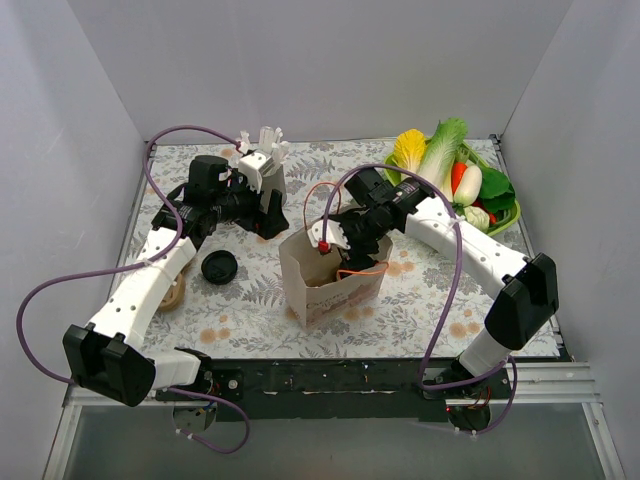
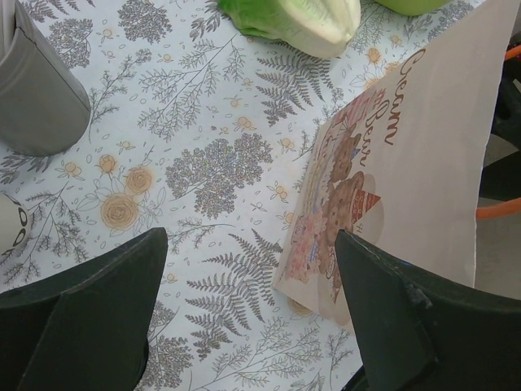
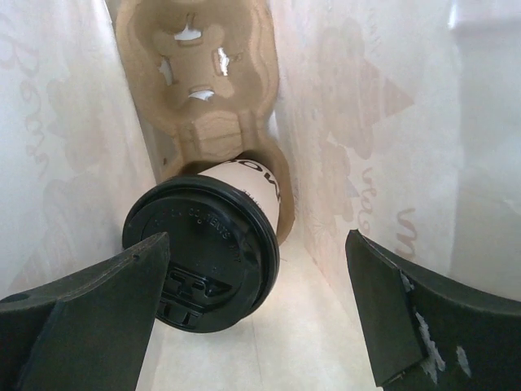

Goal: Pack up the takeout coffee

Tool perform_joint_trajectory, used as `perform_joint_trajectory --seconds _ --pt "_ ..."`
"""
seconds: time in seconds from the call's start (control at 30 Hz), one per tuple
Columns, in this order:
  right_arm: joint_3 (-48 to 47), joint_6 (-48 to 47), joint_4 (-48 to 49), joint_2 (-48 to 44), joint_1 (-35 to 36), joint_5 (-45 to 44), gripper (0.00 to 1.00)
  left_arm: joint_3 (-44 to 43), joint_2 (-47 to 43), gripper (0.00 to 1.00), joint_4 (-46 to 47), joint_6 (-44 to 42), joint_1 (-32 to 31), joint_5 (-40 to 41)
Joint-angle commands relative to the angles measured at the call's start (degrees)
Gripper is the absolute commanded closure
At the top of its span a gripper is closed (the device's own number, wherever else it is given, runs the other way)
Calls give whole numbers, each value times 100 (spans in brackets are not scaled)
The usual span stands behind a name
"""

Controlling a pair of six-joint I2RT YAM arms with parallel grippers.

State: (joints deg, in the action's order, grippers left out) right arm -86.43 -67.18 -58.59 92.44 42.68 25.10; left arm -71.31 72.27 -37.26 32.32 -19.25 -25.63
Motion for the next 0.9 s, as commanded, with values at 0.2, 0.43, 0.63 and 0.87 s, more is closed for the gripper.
perform_joint_trajectory --seconds 0.2,0.43,0.63,0.87 --pt "-489 284 -118 -209 57 21 4 20 -275 15 175 38 26 -144" --pt "-620 311 -197 -280 109 -67 4 38 -266 15 201 29 17 -188" --pt "-796 459 -197 -446 127 -163 4 161 -301 15 245 47 17 -267" --pt "-209 372 -40 -1184 276 -427 5 372 -336 15 263 29 8 -373"
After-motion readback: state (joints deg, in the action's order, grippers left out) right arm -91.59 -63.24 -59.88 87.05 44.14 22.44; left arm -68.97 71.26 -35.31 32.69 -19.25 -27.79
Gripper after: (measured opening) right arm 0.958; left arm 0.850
